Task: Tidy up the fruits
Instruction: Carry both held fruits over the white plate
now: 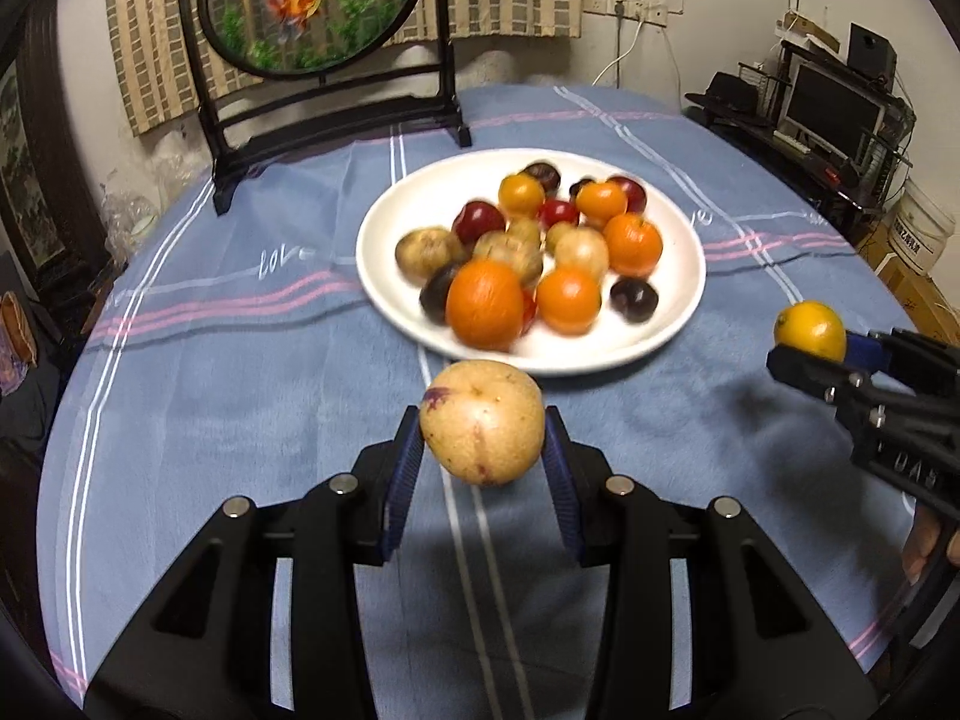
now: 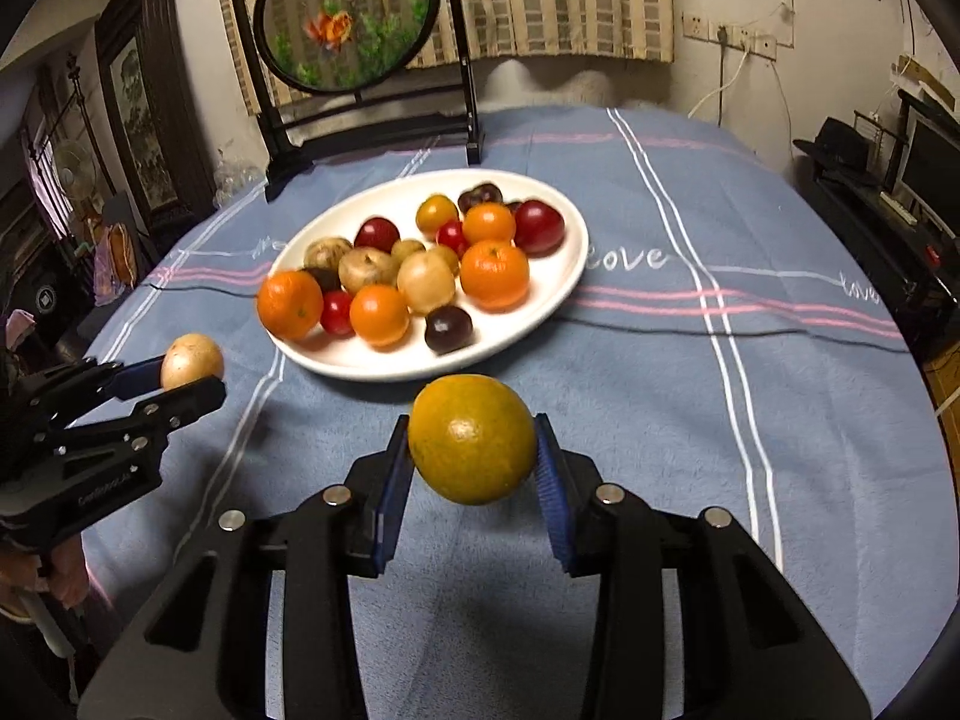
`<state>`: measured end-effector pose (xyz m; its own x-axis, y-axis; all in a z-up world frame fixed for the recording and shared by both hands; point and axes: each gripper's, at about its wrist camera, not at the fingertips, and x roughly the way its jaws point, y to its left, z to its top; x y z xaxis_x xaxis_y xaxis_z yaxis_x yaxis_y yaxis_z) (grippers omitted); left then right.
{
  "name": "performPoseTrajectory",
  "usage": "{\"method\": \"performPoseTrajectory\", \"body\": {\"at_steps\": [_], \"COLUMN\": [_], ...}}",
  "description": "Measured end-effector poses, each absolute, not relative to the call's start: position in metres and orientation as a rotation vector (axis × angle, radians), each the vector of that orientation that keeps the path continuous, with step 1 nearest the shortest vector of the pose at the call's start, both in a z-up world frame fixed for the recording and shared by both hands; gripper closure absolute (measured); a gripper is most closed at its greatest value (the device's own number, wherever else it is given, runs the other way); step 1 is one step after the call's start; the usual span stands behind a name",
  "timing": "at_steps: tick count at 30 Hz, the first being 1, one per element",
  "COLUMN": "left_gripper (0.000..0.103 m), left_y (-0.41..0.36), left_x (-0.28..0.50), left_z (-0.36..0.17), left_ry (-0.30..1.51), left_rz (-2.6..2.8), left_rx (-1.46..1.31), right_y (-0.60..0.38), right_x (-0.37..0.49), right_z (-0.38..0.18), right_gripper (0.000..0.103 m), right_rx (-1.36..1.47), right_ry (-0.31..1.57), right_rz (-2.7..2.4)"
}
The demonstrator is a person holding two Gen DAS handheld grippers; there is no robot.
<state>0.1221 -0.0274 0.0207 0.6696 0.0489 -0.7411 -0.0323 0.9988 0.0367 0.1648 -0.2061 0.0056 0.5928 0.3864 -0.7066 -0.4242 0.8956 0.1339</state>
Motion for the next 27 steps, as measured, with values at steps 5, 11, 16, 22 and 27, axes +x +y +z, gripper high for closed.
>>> {"method": "performPoseTrajectory", "body": {"at_steps": [5, 11, 16, 22, 27], "left_gripper": [0.063, 0.063, 0.063, 0.063, 0.062], "left_y": [-0.036, -0.038, -0.033, -0.027, -0.018], "left_x": [0.140, 0.165, 0.191, 0.216, 0.236], "left_z": [0.040, 0.053, 0.053, 0.044, 0.038], "left_ry": [0.796, 0.775, 0.782, 0.809, 0.827], "left_rz": [0.028, 0.026, 0.033, 0.053, 0.067], "left_rx": [0.045, 0.040, 0.006, 0.011, -0.015], "right_y": [-0.197, -0.186, -0.173, -0.157, -0.146], "right_x": [0.173, 0.189, 0.213, 0.242, 0.263], "right_z": [0.017, 0.030, 0.032, 0.032, 0.027], "right_gripper": [0.064, 0.064, 0.064, 0.064, 0.064], "right_rx": [-0.062, -0.062, -0.058, -0.064, -0.073], "right_ry": [0.782, 0.752, 0.755, 0.770, 0.793], "right_rz": [0.493, 0.506, 0.516, 0.525, 0.527]}}
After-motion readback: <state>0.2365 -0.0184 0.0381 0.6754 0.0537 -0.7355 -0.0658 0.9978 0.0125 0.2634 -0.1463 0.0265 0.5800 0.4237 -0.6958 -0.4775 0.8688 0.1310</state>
